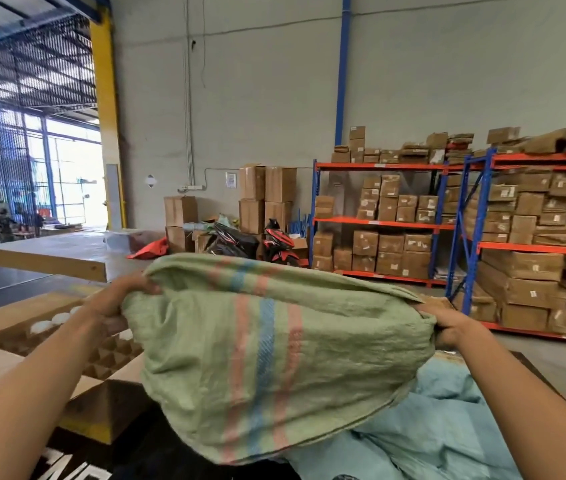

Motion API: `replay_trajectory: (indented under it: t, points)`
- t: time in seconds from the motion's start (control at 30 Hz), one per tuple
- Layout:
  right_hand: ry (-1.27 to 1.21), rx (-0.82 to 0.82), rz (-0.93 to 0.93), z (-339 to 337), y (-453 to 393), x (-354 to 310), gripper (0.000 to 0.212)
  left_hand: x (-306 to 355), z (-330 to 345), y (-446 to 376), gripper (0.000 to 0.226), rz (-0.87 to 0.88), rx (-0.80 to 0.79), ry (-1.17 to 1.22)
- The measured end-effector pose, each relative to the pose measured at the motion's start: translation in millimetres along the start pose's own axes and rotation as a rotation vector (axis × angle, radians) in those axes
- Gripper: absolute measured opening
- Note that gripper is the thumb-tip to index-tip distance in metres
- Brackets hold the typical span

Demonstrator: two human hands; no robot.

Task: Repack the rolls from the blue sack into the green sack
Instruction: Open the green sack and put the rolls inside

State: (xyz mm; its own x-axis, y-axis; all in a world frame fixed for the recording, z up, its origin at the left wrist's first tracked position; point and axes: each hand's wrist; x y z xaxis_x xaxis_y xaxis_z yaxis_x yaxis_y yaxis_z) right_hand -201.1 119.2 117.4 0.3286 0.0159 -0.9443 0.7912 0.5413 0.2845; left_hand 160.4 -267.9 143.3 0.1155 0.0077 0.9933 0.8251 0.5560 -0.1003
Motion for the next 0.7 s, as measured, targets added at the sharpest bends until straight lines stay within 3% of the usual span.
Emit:
replay_trajectory:
  t: [0.07, 0.13, 0.2, 0.27, 0.3, 0.37, 0.4, 0.5, 0.57, 0.6, 0.7]
  points:
    - [-0.025, -0.065, 0.026, 3.8, -1.3, 2.8, 0.023, -5.6, 7.0, -9.5, 0.049, 0.005, 0.210, 0.152]
    - [-0.023, -0.140, 0.018, 8.9, 4.4, 4.5, 0.024, -2.1, 20.1, -13.0, 0.034, 0.008, 0.355, -0.087]
    - [-0.003, -0.259, -0.018, 3.5, 4.8, 4.9, 0.052, 3.9, 23.8, -14.1, 0.017, -0.006, 0.447, -0.309]
    - [0.225, -0.329, -0.071, -4.8, 2.0, 4.9, 0.078, 9.0, 16.1, -15.5, 0.013, 0.010, 0.553, -0.435]
    - [0.456, -0.321, -0.120, -3.7, 4.4, 5.7, 0.070, 9.1, 8.3, -16.5, 0.020, 0.045, 0.645, -0.578]
    - [0.775, -0.146, -0.274, -1.9, 3.2, 10.4, 0.038, 7.2, 0.3, -16.4, 0.035, 0.057, 0.834, -0.872]
    - [0.826, -0.038, -0.371, 0.4, 0.8, 13.4, 0.027, 5.3, -1.4, -15.8, 0.036, 0.040, 0.906, -0.903]
    - [0.916, 0.331, -0.593, -3.1, -15.9, 25.3, 0.022, -0.4, 4.2, -18.2, 0.031, -0.015, 1.016, -0.698]
    - [0.742, 0.479, -0.526, -4.7, -33.6, 33.9, 0.026, 0.9, 16.3, -16.8, 0.029, -0.040, 1.048, -0.529]
    - [0.465, 0.452, -0.408, -2.5, -41.7, 35.1, 0.024, 1.8, 18.2, -19.9, 0.029, -0.045, 1.051, -0.380]
    - [-0.400, 0.095, 0.009, 11.6, -51.3, 36.9, 0.021, 3.2, 18.1, -29.3, 0.023, -0.325, 0.847, 0.175]
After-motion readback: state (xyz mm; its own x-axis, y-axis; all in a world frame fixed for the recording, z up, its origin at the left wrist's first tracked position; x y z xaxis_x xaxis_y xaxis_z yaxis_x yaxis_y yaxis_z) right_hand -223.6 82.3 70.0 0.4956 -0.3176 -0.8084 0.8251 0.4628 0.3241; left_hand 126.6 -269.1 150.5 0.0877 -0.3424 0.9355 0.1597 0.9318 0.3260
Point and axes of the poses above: each hand's wrist, its own y-axis away from the middle knuckle, its own z-axis out of the palm, x = y × z, and after that the axes turned 6 degrees about -y, right-handed
